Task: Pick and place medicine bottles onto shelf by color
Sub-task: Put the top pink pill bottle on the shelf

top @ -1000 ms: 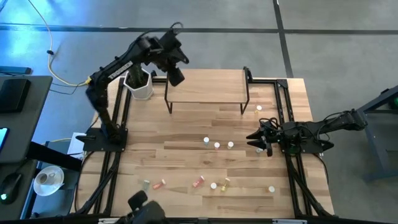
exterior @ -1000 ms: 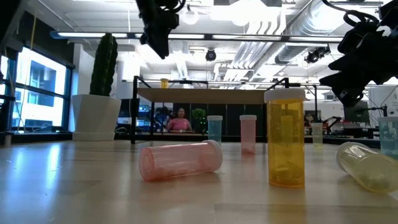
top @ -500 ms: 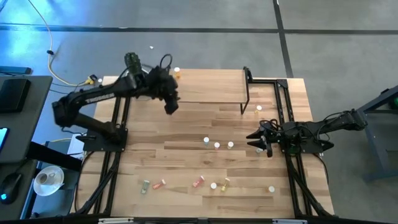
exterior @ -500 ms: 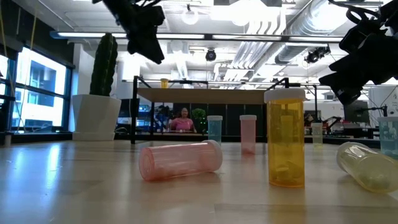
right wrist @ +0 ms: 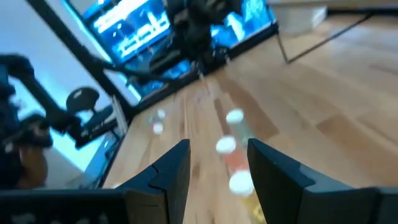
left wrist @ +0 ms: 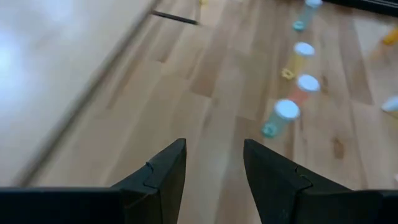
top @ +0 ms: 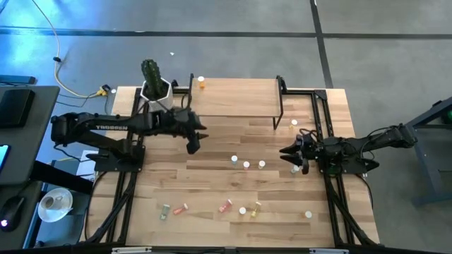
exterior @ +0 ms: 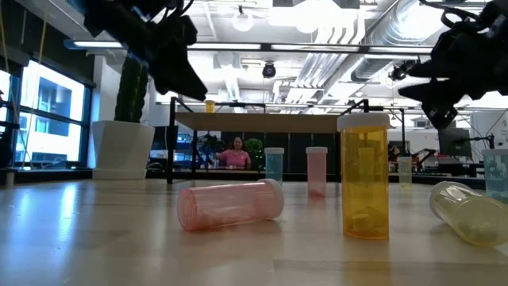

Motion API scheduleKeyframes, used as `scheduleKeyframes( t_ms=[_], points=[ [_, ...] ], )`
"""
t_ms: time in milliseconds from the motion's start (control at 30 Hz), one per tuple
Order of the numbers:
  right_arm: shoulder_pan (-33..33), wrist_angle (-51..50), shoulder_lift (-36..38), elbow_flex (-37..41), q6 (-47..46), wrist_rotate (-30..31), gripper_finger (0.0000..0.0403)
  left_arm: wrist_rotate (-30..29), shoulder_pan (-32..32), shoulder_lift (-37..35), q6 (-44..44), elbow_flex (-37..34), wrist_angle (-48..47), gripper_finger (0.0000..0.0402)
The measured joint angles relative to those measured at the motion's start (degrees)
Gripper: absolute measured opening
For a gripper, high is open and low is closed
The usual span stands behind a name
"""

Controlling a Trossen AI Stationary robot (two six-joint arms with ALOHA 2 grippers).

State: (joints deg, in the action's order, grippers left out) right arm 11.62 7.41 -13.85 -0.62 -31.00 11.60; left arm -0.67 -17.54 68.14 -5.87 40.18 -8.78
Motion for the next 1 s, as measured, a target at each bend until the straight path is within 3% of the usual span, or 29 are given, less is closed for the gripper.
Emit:
scheduleKeyframes(
  t_ms=[267, 467, 700, 867, 1000],
  points=[
    [-0.02, 4.09, 0.0, 0.0, -0.05, 7.31, 0.0151, 0.02, 3.94, 0.0, -0.79, -4.91, 10.73, 0.0152],
    [0.0, 10.9, 0.0, 0.0, 1.07, 15.22, 0.0151, 0.0, 4.21, 0.0, 3.96, -4.91, 12.98, 0.0152],
    [0.0, 20.99, -1.55, -1.28, 16.34, 15.36, 0.0158, -0.2, 2.85, 0.0, 8.02, -4.91, 12.97, 0.0152],
    [0.0, 20.52, -6.09, -7.18, 25.1, 15.33, 0.0184, -0.2, 1.3, 0.02, 7.8, -4.91, 12.94, 0.0152],
    [0.0, 13.45, -11.54, -13.49, 28.39, 14.82, 0.0201, -0.2, 0.54, 0.04, 7.58, -4.91, 12.94, 0.0152]
  ],
)
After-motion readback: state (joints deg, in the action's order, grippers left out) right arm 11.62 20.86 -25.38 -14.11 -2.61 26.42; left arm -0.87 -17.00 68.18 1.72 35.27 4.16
